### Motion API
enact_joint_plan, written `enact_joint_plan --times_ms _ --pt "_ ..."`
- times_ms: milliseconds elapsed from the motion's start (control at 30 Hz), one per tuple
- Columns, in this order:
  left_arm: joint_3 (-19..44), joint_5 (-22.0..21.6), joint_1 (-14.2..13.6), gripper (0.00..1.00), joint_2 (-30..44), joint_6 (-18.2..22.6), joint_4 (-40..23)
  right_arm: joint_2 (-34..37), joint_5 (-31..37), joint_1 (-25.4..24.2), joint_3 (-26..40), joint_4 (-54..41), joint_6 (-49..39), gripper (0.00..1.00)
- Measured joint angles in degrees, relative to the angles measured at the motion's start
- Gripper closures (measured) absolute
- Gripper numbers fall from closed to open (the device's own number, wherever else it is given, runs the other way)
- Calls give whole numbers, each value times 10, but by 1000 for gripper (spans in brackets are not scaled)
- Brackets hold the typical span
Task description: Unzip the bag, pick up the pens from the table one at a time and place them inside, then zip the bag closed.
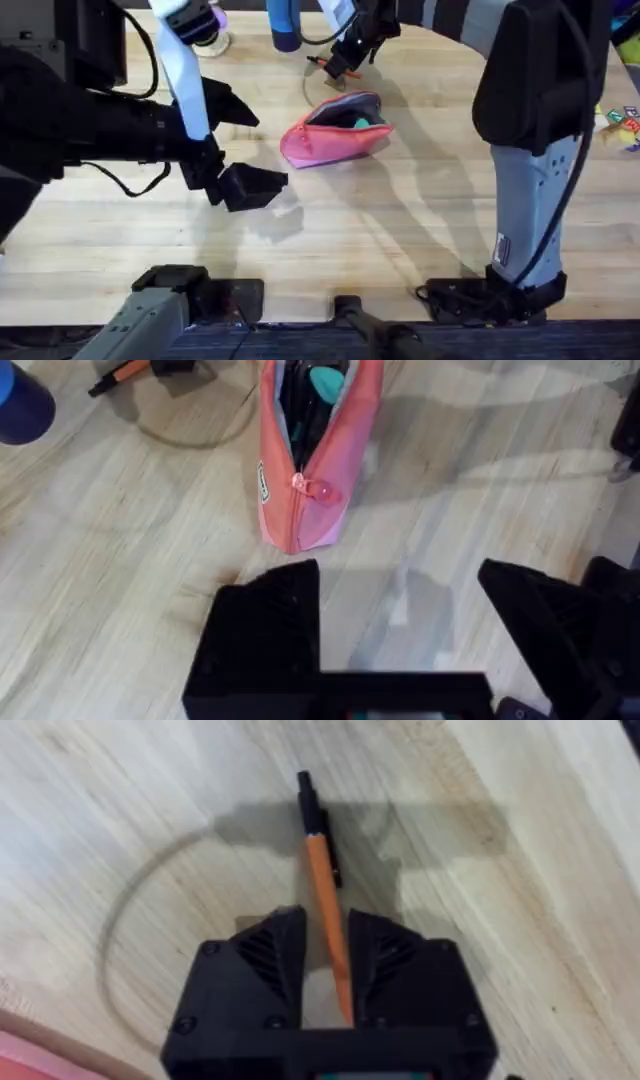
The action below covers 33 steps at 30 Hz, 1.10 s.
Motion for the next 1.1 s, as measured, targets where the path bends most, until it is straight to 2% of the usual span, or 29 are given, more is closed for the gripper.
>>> enact_joint_plan --times_ms 167,200,633,933,1100 --pt "0 0 0 7 0 0 0 0 0 2 5 -19 -1 949" --pt "0 0 0 7 0 0 0 0 0 2 6 -20 0 961" --pt "0 0 0 7 0 0 0 0 10 3 6 -20 0 970" --pt "0 0 0 7 0 0 0 -8 81 5 6 -27 -21 970" --pt "0 0 0 7 0 0 0 -39 102 2 6 -27 -35 970"
